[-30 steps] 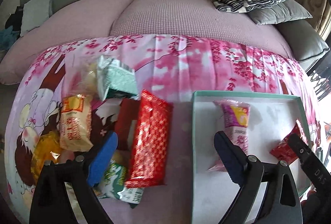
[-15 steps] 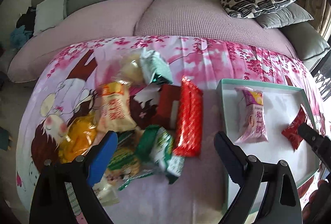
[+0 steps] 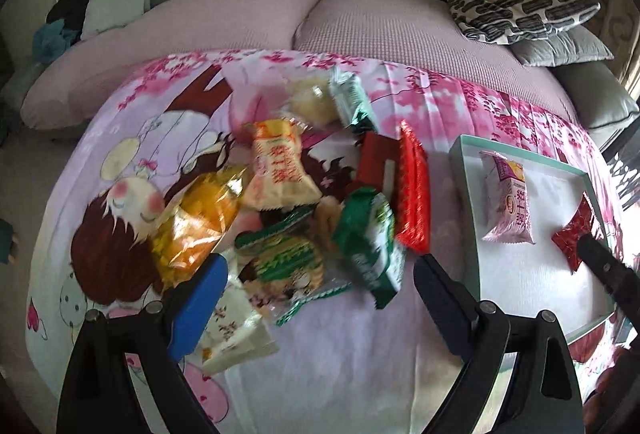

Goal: Organize snacks
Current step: 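Withdraw both tools from the tray back toward the snack pile, then lower the left gripper onto the cream cake packet while the right approaches the green biscuit pack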

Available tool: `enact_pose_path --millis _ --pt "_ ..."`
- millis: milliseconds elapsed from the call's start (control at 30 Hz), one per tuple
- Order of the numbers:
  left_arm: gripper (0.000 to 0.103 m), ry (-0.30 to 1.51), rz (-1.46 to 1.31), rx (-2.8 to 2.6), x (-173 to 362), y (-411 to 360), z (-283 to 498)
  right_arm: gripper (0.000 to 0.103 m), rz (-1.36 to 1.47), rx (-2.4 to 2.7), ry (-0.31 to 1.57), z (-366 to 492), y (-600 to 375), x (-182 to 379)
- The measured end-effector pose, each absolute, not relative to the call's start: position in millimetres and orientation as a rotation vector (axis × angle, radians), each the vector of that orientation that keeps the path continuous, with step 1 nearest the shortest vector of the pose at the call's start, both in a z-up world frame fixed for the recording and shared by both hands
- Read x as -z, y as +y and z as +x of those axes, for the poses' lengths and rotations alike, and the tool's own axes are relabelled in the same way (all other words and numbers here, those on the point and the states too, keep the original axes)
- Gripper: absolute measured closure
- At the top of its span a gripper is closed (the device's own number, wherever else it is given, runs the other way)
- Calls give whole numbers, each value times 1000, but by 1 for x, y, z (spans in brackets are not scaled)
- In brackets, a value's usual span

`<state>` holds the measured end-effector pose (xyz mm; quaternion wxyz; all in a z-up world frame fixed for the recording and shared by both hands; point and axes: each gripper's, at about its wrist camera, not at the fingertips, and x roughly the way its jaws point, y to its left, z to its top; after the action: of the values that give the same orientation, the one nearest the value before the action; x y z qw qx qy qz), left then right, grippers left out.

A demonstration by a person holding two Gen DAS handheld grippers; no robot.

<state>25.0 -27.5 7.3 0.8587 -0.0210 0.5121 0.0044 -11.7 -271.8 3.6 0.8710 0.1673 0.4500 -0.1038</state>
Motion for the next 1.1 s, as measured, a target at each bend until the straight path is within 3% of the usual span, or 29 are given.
enact_pose_path --millis 867,1100 --pt "9 1238 -343 -140 34 66 -1 1 206 -65 1093 -39 -148 27" --pt "15 1278 -365 -130 47 63 9 9 162 -108 1125 -27 -127 34"
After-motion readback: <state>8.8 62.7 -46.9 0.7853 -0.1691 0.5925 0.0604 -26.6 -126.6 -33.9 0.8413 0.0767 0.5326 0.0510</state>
